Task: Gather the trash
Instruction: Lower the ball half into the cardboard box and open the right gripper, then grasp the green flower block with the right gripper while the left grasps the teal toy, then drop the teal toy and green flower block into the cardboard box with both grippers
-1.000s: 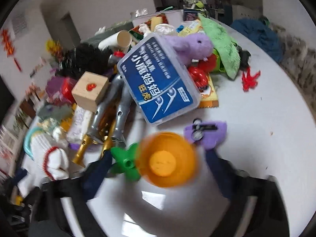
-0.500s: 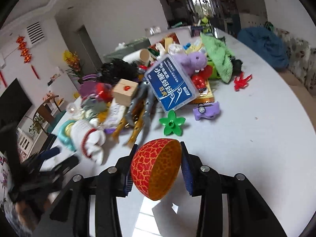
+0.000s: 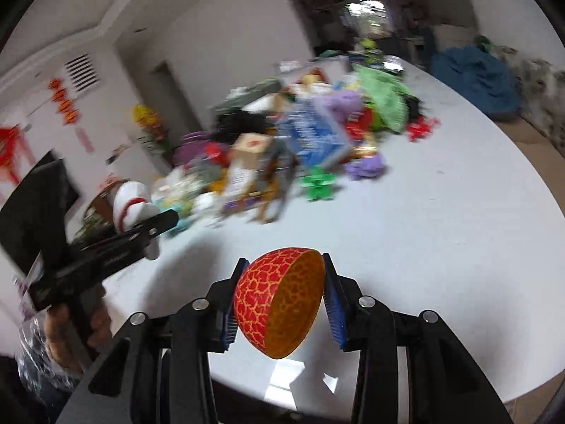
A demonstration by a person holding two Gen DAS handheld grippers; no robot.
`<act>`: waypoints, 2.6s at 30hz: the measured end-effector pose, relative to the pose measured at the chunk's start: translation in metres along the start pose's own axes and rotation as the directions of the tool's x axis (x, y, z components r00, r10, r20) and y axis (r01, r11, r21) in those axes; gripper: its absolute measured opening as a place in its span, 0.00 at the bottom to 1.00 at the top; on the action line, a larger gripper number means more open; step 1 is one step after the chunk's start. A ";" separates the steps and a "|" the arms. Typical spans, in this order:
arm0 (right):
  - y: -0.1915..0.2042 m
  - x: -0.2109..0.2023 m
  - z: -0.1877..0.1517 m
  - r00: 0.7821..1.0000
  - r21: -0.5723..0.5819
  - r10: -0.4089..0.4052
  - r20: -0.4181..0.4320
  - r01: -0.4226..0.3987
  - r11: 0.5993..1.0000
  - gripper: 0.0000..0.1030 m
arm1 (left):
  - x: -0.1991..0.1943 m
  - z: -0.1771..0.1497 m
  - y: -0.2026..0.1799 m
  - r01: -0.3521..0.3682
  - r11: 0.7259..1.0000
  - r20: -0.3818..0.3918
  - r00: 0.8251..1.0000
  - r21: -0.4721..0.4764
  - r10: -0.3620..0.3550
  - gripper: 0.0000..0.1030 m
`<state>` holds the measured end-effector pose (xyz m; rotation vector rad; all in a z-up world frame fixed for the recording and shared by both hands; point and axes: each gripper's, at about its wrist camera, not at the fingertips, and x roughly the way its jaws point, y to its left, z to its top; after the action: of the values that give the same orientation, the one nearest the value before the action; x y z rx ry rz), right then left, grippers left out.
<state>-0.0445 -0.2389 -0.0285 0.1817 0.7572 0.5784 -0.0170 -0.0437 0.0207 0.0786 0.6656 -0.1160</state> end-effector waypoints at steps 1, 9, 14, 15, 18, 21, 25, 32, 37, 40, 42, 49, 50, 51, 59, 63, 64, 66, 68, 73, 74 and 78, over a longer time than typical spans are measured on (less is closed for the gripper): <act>0.012 -0.003 -0.007 0.998 -0.038 0.063 -0.032 -0.064 0.997 0.39 | -0.025 -0.015 -0.001 0.035 0.997 0.019 0.999 0.063 -0.036 0.50; 0.076 0.042 -0.098 0.907 -0.223 0.136 -0.399 -0.240 0.945 0.54 | -0.039 -0.138 0.006 0.248 0.937 -0.233 0.953 0.244 -0.192 0.75; 0.071 0.078 -0.122 0.901 -0.292 -0.022 -0.433 -0.117 0.949 0.85 | 0.012 -0.187 0.003 0.153 0.929 -0.334 0.942 0.337 -0.034 0.89; 0.069 0.073 -0.117 0.906 -0.276 -0.003 -0.423 -0.125 0.953 0.83 | 0.016 -0.189 0.006 0.131 0.932 -0.341 0.940 0.338 -0.009 0.89; 0.068 0.044 -0.089 0.949 -0.283 0.032 -0.314 -0.125 0.951 0.82 | 0.005 -0.177 0.016 0.123 0.944 -0.292 0.956 0.307 -0.029 0.89; 0.057 0.031 -0.034 0.985 -0.288 0.022 -0.169 -0.070 0.955 0.89 | -0.008 -0.146 0.024 0.133 0.958 -0.209 0.975 0.254 -0.080 0.89; 0.043 0.035 0.032 0.996 -0.263 -0.007 -0.088 -0.016 0.965 0.81 | -0.020 -0.108 0.035 0.127 0.976 -0.106 0.988 0.177 -0.109 0.89; -0.031 0.115 0.092 0.937 -0.177 -0.304 -0.170 0.274 0.945 0.43 | -0.022 -0.068 0.054 0.121 0.992 -0.010 0.993 0.035 -0.121 0.89; -0.052 0.150 0.112 0.933 -0.118 -0.317 -0.173 0.300 0.947 0.37 | 0.000 -0.050 0.066 0.079 0.996 -0.031 0.996 -0.042 -0.081 0.89; -0.048 0.153 0.117 0.924 -0.132 -0.343 -0.168 0.324 0.937 0.35 | 0.014 -0.039 0.071 0.041 0.997 -0.039 0.998 -0.071 -0.044 0.89; -0.045 0.153 0.116 0.929 -0.110 -0.330 -0.169 0.315 0.943 0.34 | 0.023 -0.031 0.073 0.012 0.996 -0.053 0.998 -0.091 -0.017 0.89; -0.041 0.089 0.079 0.967 -0.015 -0.243 -0.075 0.243 0.970 0.34 | 0.079 0.006 0.084 -0.087 0.986 -0.097 0.993 -0.143 0.073 0.89; -0.037 0.078 0.074 0.969 -0.015 -0.238 -0.067 0.238 0.971 0.34 | 0.090 0.011 0.085 -0.093 0.985 -0.129 0.989 -0.147 0.074 0.89; -0.034 0.066 0.067 0.972 -0.013 -0.230 -0.058 0.229 0.973 0.34 | 0.097 0.015 0.086 -0.103 0.983 -0.161 0.984 -0.152 0.078 0.88; -0.012 0.031 0.020 0.985 -0.007 -0.160 -0.058 0.160 0.987 0.34 | 0.086 0.013 0.088 -0.055 0.984 -0.138 0.990 -0.169 0.031 0.64; 0.005 0.026 0.011 0.992 -0.026 -0.113 -0.052 0.112 0.993 0.34 | 0.024 -0.004 0.076 0.012 0.991 -0.019 1.000 -0.134 -0.014 0.64; 0.012 0.021 0.006 0.995 -0.038 -0.090 -0.054 0.088 0.995 0.34 | 0.009 -0.010 0.072 0.020 0.994 0.002 1.000 -0.111 -0.020 0.64; 0.030 0.013 -0.006 0.997 -0.073 -0.021 -0.080 0.015 0.997 0.34 | -0.026 -0.029 0.060 0.056 0.997 0.027 0.998 -0.044 -0.054 0.64; 0.046 0.008 -0.020 0.992 -0.110 0.031 -0.125 -0.045 0.993 0.34 | -0.055 -0.054 0.049 0.103 0.994 0.023 0.994 0.030 -0.103 0.64; 0.078 0.018 -0.065 0.954 -0.172 0.104 -0.281 -0.157 0.972 0.34 | -0.071 -0.119 0.032 0.203 0.972 -0.115 0.975 0.116 -0.190 0.64; 0.082 0.026 -0.076 0.940 -0.175 0.106 -0.323 -0.169 0.970 0.34 | -0.064 -0.133 0.029 0.223 0.968 -0.160 0.966 0.118 -0.203 0.64; 0.079 0.064 -0.109 0.904 -0.200 0.026 -0.426 -0.122 0.972 0.66 | -0.026 -0.172 0.020 0.239 0.960 -0.310 0.933 0.147 -0.185 0.88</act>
<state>-0.1168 -0.1427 -0.1169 -0.1296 1.1005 0.7843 -0.1396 -0.0032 -0.0972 0.2034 0.9598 -0.3811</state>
